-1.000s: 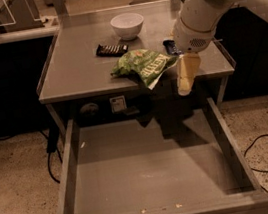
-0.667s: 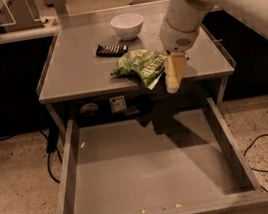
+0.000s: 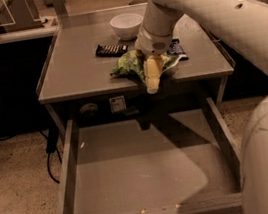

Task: Place green jalapeno chip bag into top drawer

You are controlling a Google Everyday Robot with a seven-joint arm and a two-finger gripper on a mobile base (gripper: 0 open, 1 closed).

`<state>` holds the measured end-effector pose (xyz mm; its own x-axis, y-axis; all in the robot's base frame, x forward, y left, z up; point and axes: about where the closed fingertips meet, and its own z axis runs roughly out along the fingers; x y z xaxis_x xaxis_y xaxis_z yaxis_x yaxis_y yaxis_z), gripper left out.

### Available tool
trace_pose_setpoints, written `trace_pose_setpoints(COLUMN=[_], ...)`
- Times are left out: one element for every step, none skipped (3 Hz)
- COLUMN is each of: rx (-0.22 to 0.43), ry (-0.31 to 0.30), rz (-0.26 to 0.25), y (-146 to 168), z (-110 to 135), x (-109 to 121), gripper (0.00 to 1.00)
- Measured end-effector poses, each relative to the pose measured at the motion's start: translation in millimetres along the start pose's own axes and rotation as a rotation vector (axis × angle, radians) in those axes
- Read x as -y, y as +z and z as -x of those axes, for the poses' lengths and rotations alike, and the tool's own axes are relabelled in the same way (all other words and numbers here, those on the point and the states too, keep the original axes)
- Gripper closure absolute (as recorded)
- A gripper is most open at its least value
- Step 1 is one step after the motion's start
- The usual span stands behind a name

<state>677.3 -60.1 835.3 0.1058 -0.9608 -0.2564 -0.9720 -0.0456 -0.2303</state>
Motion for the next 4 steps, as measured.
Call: trace_pose_setpoints(rx=[0.003, 0.003, 0.003, 0.003], ry=[-0.002, -0.002, -0.002, -0.002], rz=[0.003, 0.004, 0.004, 0.004], y=[3.1, 3.2, 3.2, 3.3], z=[1.6, 1.7, 1.7, 1.7], x=[1.4, 1.4, 1.4, 1.4], gripper=[0.02, 0.21, 0.51, 0.76])
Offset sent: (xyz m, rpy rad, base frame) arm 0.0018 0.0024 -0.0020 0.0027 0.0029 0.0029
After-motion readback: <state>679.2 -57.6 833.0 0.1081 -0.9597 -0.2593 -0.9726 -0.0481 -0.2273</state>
